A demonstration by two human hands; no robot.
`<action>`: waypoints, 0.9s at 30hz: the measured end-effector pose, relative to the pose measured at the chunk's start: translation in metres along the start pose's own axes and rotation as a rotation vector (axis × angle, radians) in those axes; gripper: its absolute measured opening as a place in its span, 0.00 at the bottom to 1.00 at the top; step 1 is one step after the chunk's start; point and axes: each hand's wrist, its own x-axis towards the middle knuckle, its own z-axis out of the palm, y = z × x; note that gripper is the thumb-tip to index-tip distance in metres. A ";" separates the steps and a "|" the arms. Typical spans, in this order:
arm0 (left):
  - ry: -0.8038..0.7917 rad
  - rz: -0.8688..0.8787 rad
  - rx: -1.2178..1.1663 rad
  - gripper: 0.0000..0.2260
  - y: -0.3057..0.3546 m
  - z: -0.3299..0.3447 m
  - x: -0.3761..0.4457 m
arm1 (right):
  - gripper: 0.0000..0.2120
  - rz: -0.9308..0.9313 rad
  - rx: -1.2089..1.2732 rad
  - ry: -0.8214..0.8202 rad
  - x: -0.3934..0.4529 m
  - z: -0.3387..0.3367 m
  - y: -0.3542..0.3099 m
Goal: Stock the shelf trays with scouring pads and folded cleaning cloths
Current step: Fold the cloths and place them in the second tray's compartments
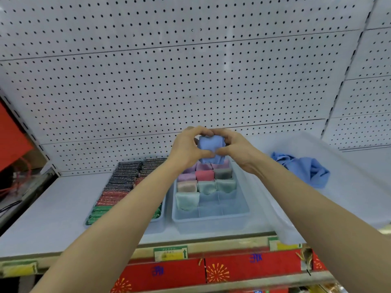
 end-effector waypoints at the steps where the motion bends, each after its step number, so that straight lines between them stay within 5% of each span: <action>1: -0.003 -0.032 -0.070 0.22 0.000 0.000 0.000 | 0.29 0.004 0.010 -0.008 0.001 0.000 0.001; 7: 0.005 -0.168 -0.340 0.21 -0.006 0.001 0.002 | 0.31 0.017 0.048 0.014 0.004 -0.002 0.005; 13: 0.128 -0.014 -0.006 0.14 -0.020 0.013 0.006 | 0.21 -0.015 -0.238 0.122 0.004 0.005 0.011; 18: -0.045 -0.028 0.121 0.09 -0.034 0.009 0.004 | 0.13 -0.099 -0.696 0.119 0.008 0.008 0.025; 24: -0.284 -0.129 -0.039 0.17 -0.061 0.012 -0.010 | 0.09 0.061 -0.743 -0.092 0.001 0.012 0.051; 27: -0.423 -0.141 0.114 0.20 -0.087 0.018 -0.024 | 0.11 0.190 -0.743 -0.126 -0.001 0.021 0.076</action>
